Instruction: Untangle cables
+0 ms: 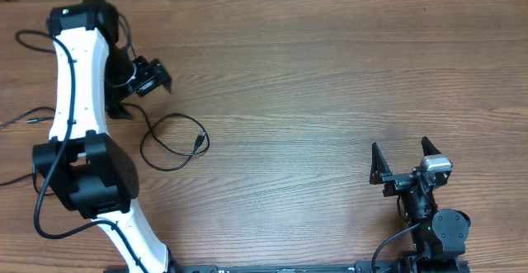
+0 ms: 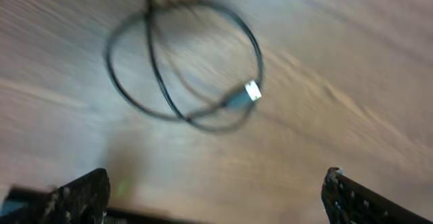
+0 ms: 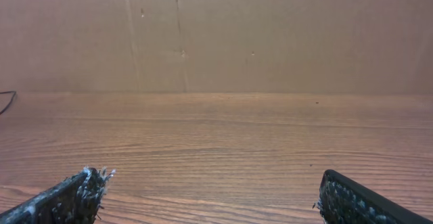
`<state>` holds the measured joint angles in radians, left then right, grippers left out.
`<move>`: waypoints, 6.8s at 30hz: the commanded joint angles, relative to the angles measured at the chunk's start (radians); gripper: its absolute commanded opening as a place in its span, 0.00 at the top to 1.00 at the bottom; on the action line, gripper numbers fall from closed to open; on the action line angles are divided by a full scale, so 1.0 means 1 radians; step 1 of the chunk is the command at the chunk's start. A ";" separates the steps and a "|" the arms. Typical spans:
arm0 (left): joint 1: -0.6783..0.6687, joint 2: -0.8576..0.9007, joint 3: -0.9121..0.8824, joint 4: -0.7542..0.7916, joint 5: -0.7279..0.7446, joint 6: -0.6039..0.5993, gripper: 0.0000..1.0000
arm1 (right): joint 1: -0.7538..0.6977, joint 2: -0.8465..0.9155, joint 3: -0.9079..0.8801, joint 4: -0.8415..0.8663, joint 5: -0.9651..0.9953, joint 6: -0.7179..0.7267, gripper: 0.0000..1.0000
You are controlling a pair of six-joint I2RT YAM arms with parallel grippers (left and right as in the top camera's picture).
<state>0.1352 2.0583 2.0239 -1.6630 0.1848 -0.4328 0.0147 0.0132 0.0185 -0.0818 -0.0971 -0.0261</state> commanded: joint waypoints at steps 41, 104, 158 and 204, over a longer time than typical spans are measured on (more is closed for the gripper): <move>-0.365 -1.114 -0.982 0.225 -0.089 -0.122 0.01 | -0.002 -0.002 -0.010 0.005 0.003 -0.005 0.00; -0.365 -0.958 -0.982 0.240 -0.216 -0.121 0.00 | -0.002 -0.002 -0.010 0.005 0.003 -0.005 0.00; -0.208 -1.976 -1.895 1.595 -0.279 0.227 0.01 | -0.002 -0.002 -0.010 0.005 0.003 -0.005 0.00; -0.208 -2.053 -2.018 1.591 -0.266 0.408 0.00 | -0.002 -0.002 -0.010 0.005 0.003 -0.005 0.00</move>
<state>-0.0776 0.0147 0.0097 -0.0715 -0.0933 -0.0479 0.0147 0.0132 0.0185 -0.0818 -0.0975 -0.0261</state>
